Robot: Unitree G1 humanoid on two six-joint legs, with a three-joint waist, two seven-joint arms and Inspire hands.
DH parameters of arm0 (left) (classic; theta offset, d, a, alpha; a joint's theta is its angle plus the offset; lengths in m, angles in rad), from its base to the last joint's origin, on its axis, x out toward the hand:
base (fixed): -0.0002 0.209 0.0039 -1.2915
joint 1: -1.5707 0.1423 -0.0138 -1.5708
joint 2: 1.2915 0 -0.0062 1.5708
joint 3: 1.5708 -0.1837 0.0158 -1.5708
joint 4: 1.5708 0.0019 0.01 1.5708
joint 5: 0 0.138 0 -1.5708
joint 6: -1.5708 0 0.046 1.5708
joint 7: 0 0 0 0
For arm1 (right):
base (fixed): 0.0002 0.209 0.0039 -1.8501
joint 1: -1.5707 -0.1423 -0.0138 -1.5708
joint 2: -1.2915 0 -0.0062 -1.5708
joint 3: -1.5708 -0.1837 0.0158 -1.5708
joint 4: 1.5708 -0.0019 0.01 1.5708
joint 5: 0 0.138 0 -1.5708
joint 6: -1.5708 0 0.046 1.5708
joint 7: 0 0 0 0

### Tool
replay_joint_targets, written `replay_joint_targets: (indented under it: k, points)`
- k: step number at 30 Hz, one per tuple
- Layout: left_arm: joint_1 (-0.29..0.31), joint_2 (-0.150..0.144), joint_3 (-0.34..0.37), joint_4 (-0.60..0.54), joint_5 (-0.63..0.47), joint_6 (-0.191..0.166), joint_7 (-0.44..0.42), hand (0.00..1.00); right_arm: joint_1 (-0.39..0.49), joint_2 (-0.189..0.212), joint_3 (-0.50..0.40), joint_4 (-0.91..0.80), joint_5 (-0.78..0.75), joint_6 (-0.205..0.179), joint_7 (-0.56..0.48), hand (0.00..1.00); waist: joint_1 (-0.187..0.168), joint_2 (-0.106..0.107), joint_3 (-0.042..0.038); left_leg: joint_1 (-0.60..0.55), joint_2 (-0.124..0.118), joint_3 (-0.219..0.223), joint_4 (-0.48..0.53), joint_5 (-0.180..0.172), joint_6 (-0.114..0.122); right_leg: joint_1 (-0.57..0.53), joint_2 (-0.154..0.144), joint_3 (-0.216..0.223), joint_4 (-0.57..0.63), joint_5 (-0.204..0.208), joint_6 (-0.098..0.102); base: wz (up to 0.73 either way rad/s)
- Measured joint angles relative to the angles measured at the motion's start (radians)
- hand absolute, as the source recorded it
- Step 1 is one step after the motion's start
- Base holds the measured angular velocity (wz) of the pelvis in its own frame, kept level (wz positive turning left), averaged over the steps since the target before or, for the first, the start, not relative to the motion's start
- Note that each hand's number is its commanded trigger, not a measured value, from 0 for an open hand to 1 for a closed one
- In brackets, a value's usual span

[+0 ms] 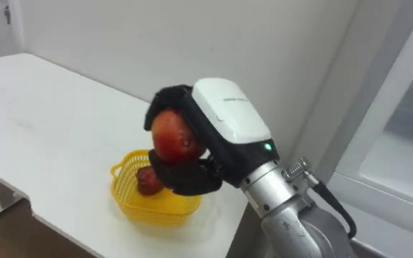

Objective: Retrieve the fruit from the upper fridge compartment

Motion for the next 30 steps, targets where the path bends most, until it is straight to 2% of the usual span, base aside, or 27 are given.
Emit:
replay_joint_targets:
  k: [3,9,11,14,18,28,30]
  points:
    - [0.007,0.004,0.001,-0.011,0.000,0.013,0.001,0.00,-0.001,-0.006,0.008,0.081,0.007,0.011,-0.008,1.00,0.016,-0.014,-0.0036,-0.016,-0.011,-0.023,0.016,0.000,0.000,-0.005,-0.002,-0.001,0.000,-0.001,0.002,0.24]
    - [-0.005,0.023,0.002,-0.013,0.000,0.024,0.005,0.00,-0.021,-0.020,0.021,0.230,0.014,0.032,-0.047,1.00,0.050,-0.033,0.0064,-0.034,-0.016,-0.043,0.029,0.000,0.000,-0.007,-0.003,-0.021,0.001,-0.002,0.003,0.13]
    - [-0.006,0.023,0.002,-0.016,0.000,0.033,0.010,0.00,-0.033,-0.021,0.029,0.267,0.039,0.039,-0.057,1.00,0.052,-0.037,0.0053,-0.046,-0.018,-0.047,0.030,0.000,0.000,-0.014,-0.003,-0.027,0.001,-0.002,0.003,0.06]
    - [-0.003,0.024,0.001,-0.015,0.000,0.040,0.025,0.00,-0.056,-0.023,0.054,0.311,0.084,0.055,-0.069,1.00,0.063,-0.040,0.0076,-0.065,-0.026,-0.050,0.040,0.000,0.000,-0.024,-0.003,-0.040,0.000,-0.002,0.003,0.03]
    - [-0.002,0.027,0.002,-0.029,0.000,0.051,0.043,0.00,-0.080,-0.024,0.059,0.374,0.137,0.058,-0.076,1.00,0.076,-0.046,0.0073,-0.080,-0.030,-0.059,0.056,0.001,-0.001,-0.029,-0.003,-0.051,0.001,-0.002,0.003,0.10]
    - [0.000,0.029,0.001,-0.066,0.000,0.052,0.068,0.00,-0.102,-0.029,0.101,0.416,0.168,0.070,-0.077,1.00,0.076,-0.060,0.0066,-0.105,-0.034,-0.079,0.085,0.001,-0.002,-0.036,-0.001,-0.052,0.003,-0.002,0.003,0.05]
    - [0.005,0.031,0.001,-0.083,0.001,0.052,0.069,0.00,-0.102,-0.029,0.101,0.416,0.166,0.070,-0.077,1.00,0.081,-0.059,0.0092,-0.111,-0.038,-0.079,0.091,0.001,-0.002,-0.039,0.000,-0.056,0.003,-0.002,0.003,0.02]
